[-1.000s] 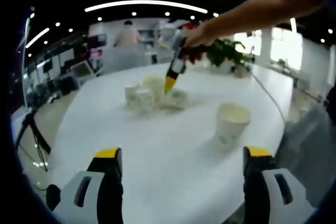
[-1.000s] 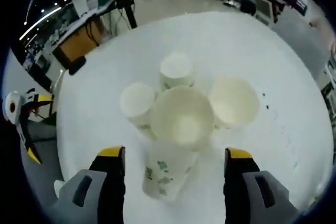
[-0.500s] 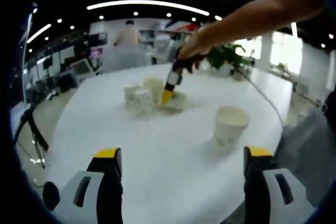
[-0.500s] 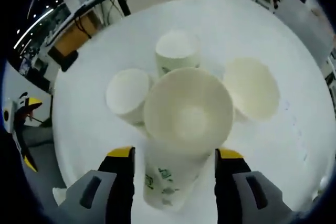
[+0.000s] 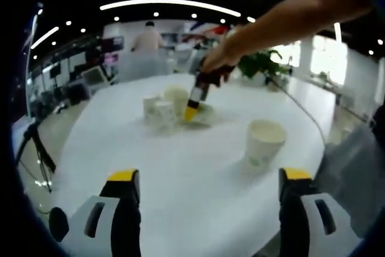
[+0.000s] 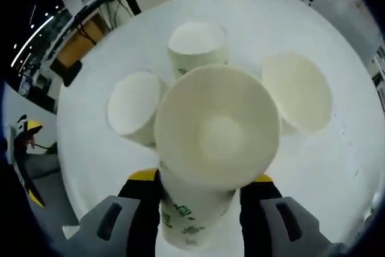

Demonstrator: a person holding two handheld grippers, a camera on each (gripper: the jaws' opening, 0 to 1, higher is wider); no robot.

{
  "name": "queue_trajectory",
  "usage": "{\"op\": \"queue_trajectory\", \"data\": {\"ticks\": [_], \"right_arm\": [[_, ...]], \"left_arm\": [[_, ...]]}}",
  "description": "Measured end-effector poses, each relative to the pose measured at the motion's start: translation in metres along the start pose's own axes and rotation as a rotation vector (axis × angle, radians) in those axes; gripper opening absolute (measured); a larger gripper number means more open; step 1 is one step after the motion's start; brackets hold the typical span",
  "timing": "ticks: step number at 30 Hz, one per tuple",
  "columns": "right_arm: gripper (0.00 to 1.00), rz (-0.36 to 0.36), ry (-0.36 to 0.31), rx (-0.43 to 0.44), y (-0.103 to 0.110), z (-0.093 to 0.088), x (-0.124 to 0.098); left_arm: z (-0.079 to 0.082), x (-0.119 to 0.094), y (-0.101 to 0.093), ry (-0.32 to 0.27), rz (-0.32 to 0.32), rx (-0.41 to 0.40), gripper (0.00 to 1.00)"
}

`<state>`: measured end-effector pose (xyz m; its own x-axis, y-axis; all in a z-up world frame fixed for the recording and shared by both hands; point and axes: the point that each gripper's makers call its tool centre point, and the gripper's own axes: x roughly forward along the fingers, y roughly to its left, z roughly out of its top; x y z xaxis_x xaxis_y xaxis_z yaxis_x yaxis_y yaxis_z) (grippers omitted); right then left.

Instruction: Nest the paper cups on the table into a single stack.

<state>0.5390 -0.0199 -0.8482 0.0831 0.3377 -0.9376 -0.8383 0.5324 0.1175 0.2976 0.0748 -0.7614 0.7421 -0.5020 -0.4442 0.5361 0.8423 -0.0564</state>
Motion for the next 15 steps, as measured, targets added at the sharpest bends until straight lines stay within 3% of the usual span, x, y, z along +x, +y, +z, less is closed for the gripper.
{"op": "queue_trajectory", "data": {"ticks": [15], "right_arm": [[0.47, 0.005, -0.023, -0.018, -0.002, -0.017, -0.007]], "left_arm": [[-0.003, 0.002, -0.002, 0.014, -0.003, 0.017, 0.95]]}}
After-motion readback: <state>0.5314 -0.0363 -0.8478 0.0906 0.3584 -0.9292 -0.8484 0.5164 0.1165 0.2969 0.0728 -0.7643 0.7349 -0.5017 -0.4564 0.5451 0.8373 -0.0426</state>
